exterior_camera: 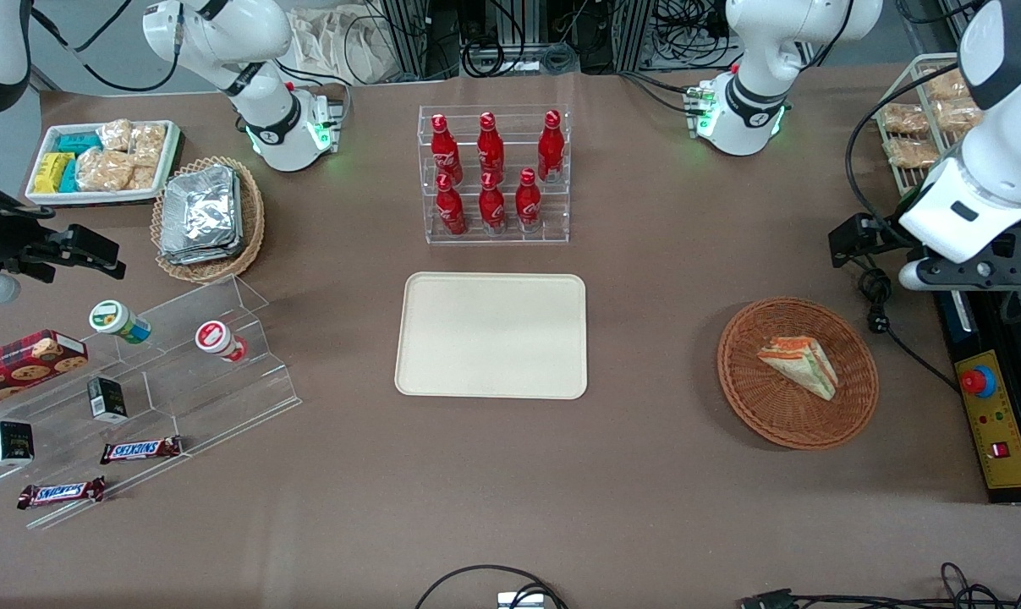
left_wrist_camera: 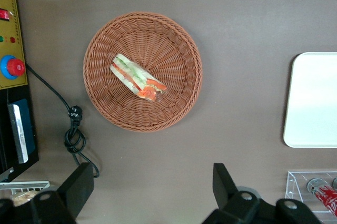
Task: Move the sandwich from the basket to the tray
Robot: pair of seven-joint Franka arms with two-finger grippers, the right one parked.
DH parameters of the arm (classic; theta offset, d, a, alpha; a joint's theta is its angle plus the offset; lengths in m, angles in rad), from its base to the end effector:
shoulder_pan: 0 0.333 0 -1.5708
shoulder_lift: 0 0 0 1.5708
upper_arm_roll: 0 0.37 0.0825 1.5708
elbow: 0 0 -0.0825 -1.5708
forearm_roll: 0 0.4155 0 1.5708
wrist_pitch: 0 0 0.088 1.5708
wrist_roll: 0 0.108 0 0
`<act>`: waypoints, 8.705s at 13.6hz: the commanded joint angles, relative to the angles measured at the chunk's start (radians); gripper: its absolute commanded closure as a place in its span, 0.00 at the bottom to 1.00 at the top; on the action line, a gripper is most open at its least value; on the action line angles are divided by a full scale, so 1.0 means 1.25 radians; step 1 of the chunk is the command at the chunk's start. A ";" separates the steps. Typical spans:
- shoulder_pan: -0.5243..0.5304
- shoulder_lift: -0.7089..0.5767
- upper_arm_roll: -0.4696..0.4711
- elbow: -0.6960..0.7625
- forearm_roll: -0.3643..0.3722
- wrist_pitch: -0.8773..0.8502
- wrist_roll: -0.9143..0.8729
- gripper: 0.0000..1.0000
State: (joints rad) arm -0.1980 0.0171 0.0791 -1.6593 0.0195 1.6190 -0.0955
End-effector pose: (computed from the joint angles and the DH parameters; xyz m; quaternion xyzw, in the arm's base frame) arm 0.5884 -0.0687 0.6270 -0.9995 0.0124 0.0274 0.0134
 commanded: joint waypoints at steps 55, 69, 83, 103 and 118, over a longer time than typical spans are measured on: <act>-0.053 0.195 -0.319 0.169 0.024 -0.001 -0.202 1.00; -0.120 0.529 -0.438 0.040 0.351 0.464 -0.489 1.00; -0.124 0.557 -0.438 -0.003 0.430 0.520 -0.629 0.00; -0.017 0.138 -0.166 0.012 -0.007 0.180 -0.177 0.00; 0.036 -0.054 -0.049 -0.038 0.027 0.042 -0.068 0.00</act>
State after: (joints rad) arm -0.1572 -0.0367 0.0241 -1.6900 0.0379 1.6632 -0.1966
